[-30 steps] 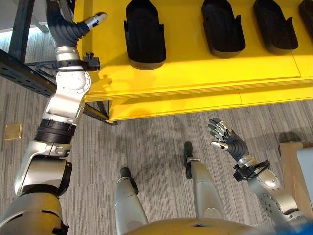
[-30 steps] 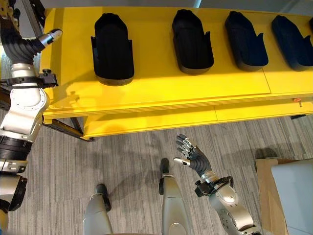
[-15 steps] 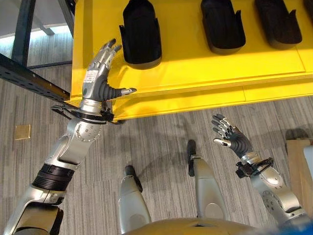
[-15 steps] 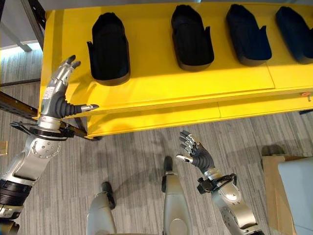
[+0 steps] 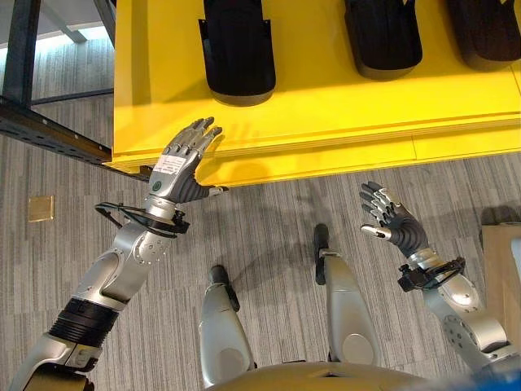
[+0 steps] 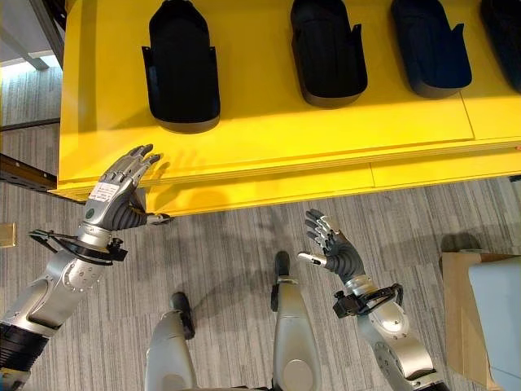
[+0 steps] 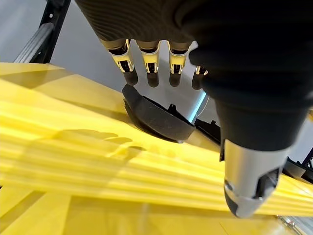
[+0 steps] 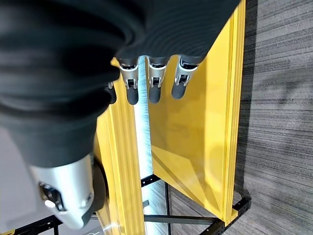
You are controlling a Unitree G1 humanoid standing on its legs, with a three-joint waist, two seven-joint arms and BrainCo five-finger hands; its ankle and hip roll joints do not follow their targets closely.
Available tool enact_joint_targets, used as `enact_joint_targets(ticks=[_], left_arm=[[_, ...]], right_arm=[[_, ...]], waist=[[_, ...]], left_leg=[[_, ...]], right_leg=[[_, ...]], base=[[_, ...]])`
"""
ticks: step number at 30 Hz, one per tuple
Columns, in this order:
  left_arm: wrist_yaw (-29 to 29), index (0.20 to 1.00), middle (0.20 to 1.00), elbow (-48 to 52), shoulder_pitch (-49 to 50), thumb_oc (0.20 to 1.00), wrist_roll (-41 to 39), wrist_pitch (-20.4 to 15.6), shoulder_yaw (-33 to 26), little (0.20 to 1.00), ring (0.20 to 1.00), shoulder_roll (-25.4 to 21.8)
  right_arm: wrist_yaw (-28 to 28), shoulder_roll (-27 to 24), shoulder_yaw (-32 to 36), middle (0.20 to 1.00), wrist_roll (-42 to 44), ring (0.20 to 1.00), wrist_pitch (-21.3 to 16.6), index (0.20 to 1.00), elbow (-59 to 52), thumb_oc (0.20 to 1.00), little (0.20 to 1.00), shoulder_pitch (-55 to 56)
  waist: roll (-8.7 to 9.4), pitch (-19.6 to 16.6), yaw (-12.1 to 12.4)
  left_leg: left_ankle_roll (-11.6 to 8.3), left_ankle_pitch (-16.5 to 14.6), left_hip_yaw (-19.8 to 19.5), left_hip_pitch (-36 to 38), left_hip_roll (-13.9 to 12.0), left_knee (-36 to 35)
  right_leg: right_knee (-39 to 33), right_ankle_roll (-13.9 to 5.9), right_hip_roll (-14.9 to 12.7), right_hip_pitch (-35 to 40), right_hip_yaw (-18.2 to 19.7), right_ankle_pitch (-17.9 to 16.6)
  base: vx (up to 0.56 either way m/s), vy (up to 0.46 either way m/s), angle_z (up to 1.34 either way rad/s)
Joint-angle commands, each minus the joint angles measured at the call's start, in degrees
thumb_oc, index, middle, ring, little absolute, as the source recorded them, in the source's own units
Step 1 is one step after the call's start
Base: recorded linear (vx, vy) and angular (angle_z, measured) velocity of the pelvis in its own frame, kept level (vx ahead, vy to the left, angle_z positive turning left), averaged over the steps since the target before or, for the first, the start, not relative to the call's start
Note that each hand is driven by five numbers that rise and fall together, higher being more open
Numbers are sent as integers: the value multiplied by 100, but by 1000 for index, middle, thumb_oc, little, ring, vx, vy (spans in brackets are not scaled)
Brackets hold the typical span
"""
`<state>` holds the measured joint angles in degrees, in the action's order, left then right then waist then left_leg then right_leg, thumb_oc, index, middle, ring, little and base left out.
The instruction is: Move parts from the plastic box to the shelf.
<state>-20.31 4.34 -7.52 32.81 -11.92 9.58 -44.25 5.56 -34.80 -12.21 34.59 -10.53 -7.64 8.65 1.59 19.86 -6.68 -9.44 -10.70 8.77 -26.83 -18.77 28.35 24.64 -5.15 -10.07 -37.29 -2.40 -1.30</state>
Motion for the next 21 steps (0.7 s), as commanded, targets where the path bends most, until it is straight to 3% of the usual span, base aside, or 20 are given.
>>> enact_joint_targets(ticks=[1, 21], left_arm=[[-74, 1000, 1000, 165, 56, 1000, 219, -169, 135, 1000, 1000, -264], [-101, 1000, 1000, -591, -561, 1000, 499, 90, 822, 1000, 1000, 139]], right_arm=[[-40, -142, 168, 1000, -79, 1000, -387, 1000, -555, 1000, 1000, 78], [-180, -110, 142, 1000, -71, 1000, -403, 1000, -572, 1000, 1000, 55]], waist=[[60, -305, -40], [115, -232, -99]], left_leg=[[54, 896, -260, -454, -158, -440], [82, 854, -258, -570, -177, -322]], right_leg=[[80, -341, -375, 380, 121, 270], [232, -320, -354, 225, 153, 288]], base=[[0, 0, 0], [0, 0, 0]])
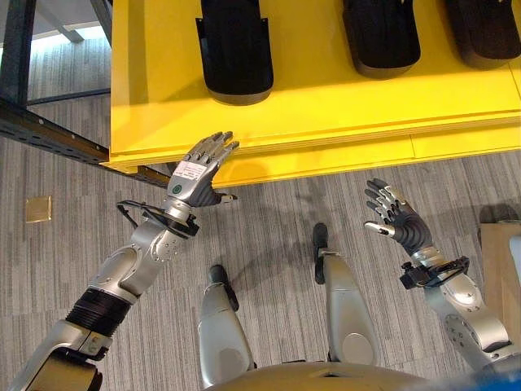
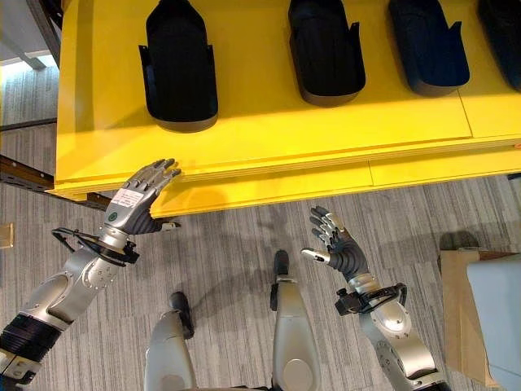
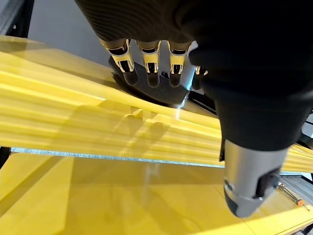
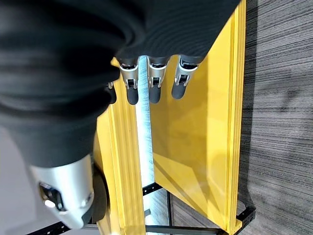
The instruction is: Move parts from the plastic box to the shelf.
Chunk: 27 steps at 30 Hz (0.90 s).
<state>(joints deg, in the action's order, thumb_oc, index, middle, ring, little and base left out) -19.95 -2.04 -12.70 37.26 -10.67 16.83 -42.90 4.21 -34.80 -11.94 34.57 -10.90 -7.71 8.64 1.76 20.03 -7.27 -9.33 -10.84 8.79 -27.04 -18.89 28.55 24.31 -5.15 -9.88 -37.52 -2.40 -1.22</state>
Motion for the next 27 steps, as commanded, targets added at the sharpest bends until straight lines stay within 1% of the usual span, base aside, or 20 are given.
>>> enact_joint_targets(ticks=[1, 5, 22, 27], left_arm=[[-151, 1000, 1000, 15, -69, 1000, 66, -20, 115, 1000, 1000, 24], [-182, 1000, 1000, -191, -177, 1000, 43, 75, 183, 1000, 1000, 203], [-325, 1000, 1000, -704, -586, 1000, 105, 341, 372, 1000, 1000, 526], [-406, 1000, 1000, -977, -743, 1000, 165, 477, 412, 1000, 1000, 603]], right_arm=[[-52, -108, 115, 1000, -69, 1000, -365, 1000, -565, 1000, 1000, 49], [-72, -94, 90, 1000, -36, 1000, -359, 1000, -577, 1000, 1000, 58], [-121, -78, 19, 1000, -12, 1000, -327, 1000, -573, 1000, 1000, 18], [-132, -89, 6, 1000, 10, 1000, -328, 1000, -562, 1000, 1000, 27]], waist=[[102, -246, -41], [121, -222, -71], [143, -230, -113], [147, -255, -136]], left_leg=[[73, 867, -257, -557, -165, -331], [83, 843, -248, -585, -176, -277], [75, 820, -262, -733, -211, -164], [83, 813, -269, -802, -228, -118]], right_leg=[[271, -320, -369, 243, 156, 282], [308, -315, -363, 197, 183, 284], [443, -286, -348, 41, 185, 322], [497, -275, -337, -24, 186, 328]], base=[[0, 0, 0], [10, -6, -3], [0, 0, 0], [9, -7, -6]])
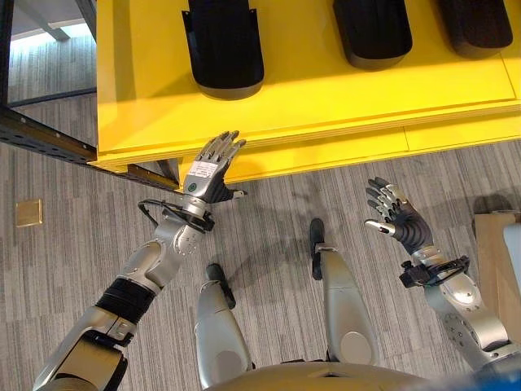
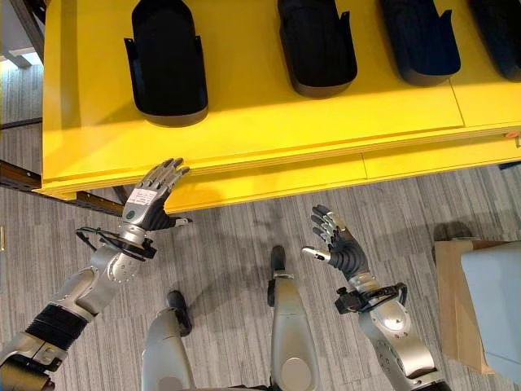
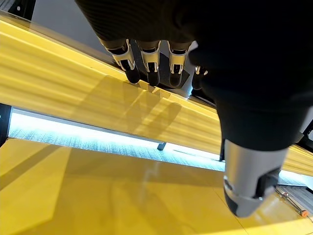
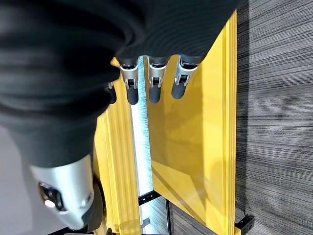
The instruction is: Move parts from the plastic box to the shelf.
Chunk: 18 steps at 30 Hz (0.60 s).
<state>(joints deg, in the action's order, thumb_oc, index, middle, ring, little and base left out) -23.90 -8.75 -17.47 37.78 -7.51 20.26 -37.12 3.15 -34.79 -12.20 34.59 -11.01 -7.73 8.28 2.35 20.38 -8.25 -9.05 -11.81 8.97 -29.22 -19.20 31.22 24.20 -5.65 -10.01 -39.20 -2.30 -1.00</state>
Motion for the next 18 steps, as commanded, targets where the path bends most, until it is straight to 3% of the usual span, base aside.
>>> enact_joint_targets(ticks=[1, 18], left_arm=[[-13, 1000, 1000, -310, -269, 1000, 113, 160, 72, 1000, 1000, 27], [-305, 1000, 1000, -357, -859, 1000, 327, 317, 88, 1000, 1000, 13]], right_arm=[[-27, -90, 34, 1000, 8, 1000, -317, 1000, -560, 1000, 1000, 64], [-33, -128, 39, 1000, 55, 1000, -313, 1000, -573, 1000, 1000, 142]], waist=[[88, -290, -36], [65, -384, -79]], left_leg=[[56, 910, -287, -583, -196, -385], [54, 880, -302, -717, -222, -287]], right_leg=[[507, -225, -324, 143, 175, 306], [621, -210, -295, -2, 204, 338]], base=[[13, -1, -8], [6, 1, -1]])
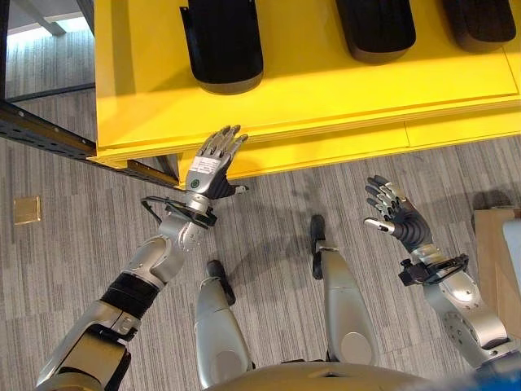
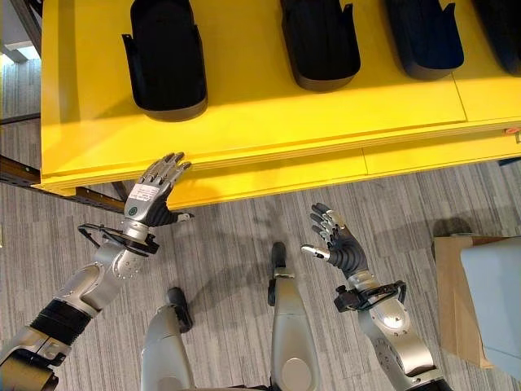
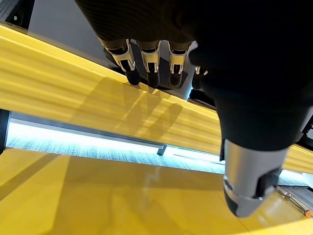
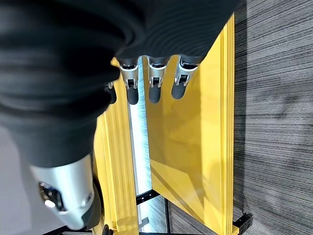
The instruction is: Move parts from the plastic box to the shelf.
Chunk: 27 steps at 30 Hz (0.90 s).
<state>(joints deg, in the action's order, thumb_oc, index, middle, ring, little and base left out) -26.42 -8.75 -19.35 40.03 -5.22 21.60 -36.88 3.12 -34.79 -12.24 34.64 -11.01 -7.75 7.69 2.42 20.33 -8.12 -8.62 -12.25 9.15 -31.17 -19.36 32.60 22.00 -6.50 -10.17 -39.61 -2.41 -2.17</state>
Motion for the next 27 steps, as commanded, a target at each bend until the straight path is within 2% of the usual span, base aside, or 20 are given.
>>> enact_joint_targets(ticks=[1, 9, 15, 27], left_arm=[[-67, 1000, 1000, -347, -700, 1000, 123, 91, -47, 1000, 1000, -20], [-104, 1000, 1000, -107, -737, 1000, 255, 84, -146, 1000, 1000, -148], [-52, 1000, 1000, 377, -476, 1000, 265, -89, -337, 1000, 1000, -309], [1, 1000, 1000, 239, -528, 1000, 225, -60, -222, 1000, 1000, -253]], right_arm=[[-23, -133, 33, 1000, 42, 1000, -311, 1000, -572, 1000, 1000, 197], [-4, -137, 52, 1000, 38, 1000, -314, 1000, -585, 1000, 1000, 229], [3, -136, 91, 1000, 40, 1000, -317, 1000, -602, 1000, 1000, 257], [-7, -134, 54, 1000, 28, 1000, -296, 1000, -585, 1000, 1000, 232]], waist=[[57, -385, -95], [51, -395, -95], [45, -373, -61], [67, -355, -55]], left_leg=[[9, 921, -322, -522, -207, -423], [6, 900, -327, -536, -195, -402], [14, 894, -336, -548, -180, -383], [33, 891, -330, -553, -174, -360]], right_leg=[[840, -124, -277, 38, 218, 455], [885, -129, -287, 16, 214, 463], [892, -125, -297, 25, 206, 459], [906, -121, -295, 20, 219, 455]], base=[[0, 0, 0], [0, 0, 0], [-1, -1, -1], [-2, -1, 0]])
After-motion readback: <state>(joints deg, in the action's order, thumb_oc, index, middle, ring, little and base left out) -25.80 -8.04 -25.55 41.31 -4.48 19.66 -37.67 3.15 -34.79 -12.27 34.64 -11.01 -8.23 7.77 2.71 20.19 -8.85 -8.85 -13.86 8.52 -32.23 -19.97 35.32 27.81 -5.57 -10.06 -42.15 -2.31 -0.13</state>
